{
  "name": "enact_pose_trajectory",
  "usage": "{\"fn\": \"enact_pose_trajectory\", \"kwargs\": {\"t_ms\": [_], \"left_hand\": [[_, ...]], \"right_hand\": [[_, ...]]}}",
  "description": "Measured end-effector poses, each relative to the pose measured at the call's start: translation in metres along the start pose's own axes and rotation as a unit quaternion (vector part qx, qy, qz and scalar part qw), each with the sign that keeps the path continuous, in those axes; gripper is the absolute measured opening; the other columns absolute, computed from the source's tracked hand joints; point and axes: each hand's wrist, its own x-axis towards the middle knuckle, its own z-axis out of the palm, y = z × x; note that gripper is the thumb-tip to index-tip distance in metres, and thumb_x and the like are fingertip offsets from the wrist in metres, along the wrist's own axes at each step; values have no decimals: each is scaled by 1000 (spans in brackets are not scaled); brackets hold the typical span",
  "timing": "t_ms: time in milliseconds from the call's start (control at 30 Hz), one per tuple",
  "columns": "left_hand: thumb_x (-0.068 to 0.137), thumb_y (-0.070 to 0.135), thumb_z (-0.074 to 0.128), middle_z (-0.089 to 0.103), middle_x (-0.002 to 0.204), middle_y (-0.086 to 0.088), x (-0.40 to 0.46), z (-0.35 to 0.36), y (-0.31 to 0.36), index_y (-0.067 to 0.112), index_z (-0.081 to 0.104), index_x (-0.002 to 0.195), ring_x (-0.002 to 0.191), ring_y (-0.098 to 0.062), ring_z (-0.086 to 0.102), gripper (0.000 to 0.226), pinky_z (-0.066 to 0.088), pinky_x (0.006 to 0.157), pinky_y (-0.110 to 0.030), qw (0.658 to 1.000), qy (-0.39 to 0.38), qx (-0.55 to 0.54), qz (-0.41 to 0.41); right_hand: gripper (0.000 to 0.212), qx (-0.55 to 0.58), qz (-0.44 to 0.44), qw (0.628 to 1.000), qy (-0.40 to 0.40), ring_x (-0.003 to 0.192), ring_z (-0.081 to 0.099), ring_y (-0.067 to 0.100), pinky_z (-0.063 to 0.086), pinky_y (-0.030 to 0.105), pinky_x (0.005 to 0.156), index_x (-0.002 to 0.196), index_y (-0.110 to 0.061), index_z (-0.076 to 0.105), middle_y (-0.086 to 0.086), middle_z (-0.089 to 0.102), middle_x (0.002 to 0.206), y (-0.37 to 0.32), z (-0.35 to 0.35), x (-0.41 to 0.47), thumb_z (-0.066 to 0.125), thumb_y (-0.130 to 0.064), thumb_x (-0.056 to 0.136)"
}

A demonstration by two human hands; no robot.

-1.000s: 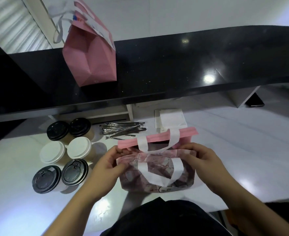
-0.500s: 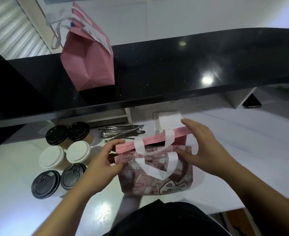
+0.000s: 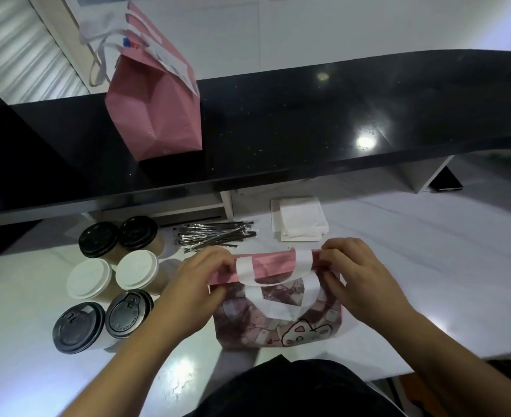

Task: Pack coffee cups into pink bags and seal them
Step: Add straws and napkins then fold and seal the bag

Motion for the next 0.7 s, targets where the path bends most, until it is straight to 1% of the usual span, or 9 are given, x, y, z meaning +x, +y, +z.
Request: {"fn": "enact_pose_trajectory", "kwargs": {"t_ms": [100, 167, 200, 267, 367, 433, 500, 567, 700], "left_hand": [[82, 24, 79, 61, 121, 23, -1, 0, -2, 29, 71, 115, 112, -1, 57, 34, 48, 93, -37, 1000, -1, 18, 22], [86, 27, 71, 63, 120, 23, 0, 0, -1, 31, 74, 116, 110, -1, 57, 31, 48, 91, -40, 999, 1, 30, 25], [85, 20, 69, 64, 118, 23, 0, 1, 0, 32, 73, 117, 106, -1, 56, 34, 47, 89, -37, 999, 2, 40, 27], [79, 6, 67, 63, 112, 20, 0, 3, 0, 33, 68, 117, 99, -5, 54, 47, 42, 85, -25, 997, -4, 65, 30], [77, -2, 73, 65, 111, 14, 4, 2, 1, 23, 72, 111, 99, -12, 56, 42, 32, 85, -12, 992, -39, 114, 31], [83, 7, 78, 69, 108, 16, 9, 0, 6, 25, 74, 108, 99, -7, 57, 31, 36, 82, -10, 992, -42, 112, 26], [88, 24, 82, 71, 103, 17, 17, 0, 13, 30, 74, 107, 92, 0, 55, 22, 36, 73, -6, 994, -38, 105, 22], [92, 40, 77, 70, 106, 17, 27, 2, 17, 32, 73, 114, 93, 2, 53, 24, 36, 70, -5, 991, -56, 118, 12], [94, 44, 70, 70, 118, 21, 46, 6, 21, 40, 66, 133, 104, -3, 62, 40, 46, 80, -21, 985, -114, 126, -9]], "right_hand": [[21, 13, -2, 1000, 1, 108, 54, 19, 47, 27, 90, 104, -13, 68, -3, 61, 117, 0, -1, -4, 75, -23, 87], [15, 25, 7, 1000, 2, 103, 53, 18, 49, 28, 85, 102, -16, 63, -4, 60, 111, -1, -4, -4, 72, -20, 91], [15, 30, 17, 999, 2, 100, 52, 17, 51, 30, 81, 102, -17, 59, -5, 58, 108, -2, -5, -2, 71, -17, 92], [18, 36, 27, 999, -5, 96, 51, 17, 51, 33, 76, 103, -18, 57, -6, 57, 103, -4, -8, 2, 70, -12, 92], [19, 19, -1, 999, -39, 98, 53, 20, 50, 32, 80, 112, -18, 64, -4, 60, 106, -8, -15, 10, 65, -14, 93], [23, 5, -25, 998, -64, 97, 53, 19, 49, 32, 80, 115, -20, 67, -4, 62, 107, -10, -21, 18, 59, -21, 94], [25, 0, -44, 994, -100, 95, 54, 18, 50, 31, 79, 118, -21, 69, -5, 63, 107, -13, -24, 29, 56, -27, 97], [28, -1, -47, 989, -140, 97, 56, 18, 52, 33, 83, 124, -23, 67, -6, 65, 110, -18, -25, 40, 57, -30, 99], [29, -10, -49, 978, -203, 101, 59, 15, 54, 34, 85, 125, -31, 67, -9, 67, 113, -23, -24, 61, 55, -37, 99]]}}
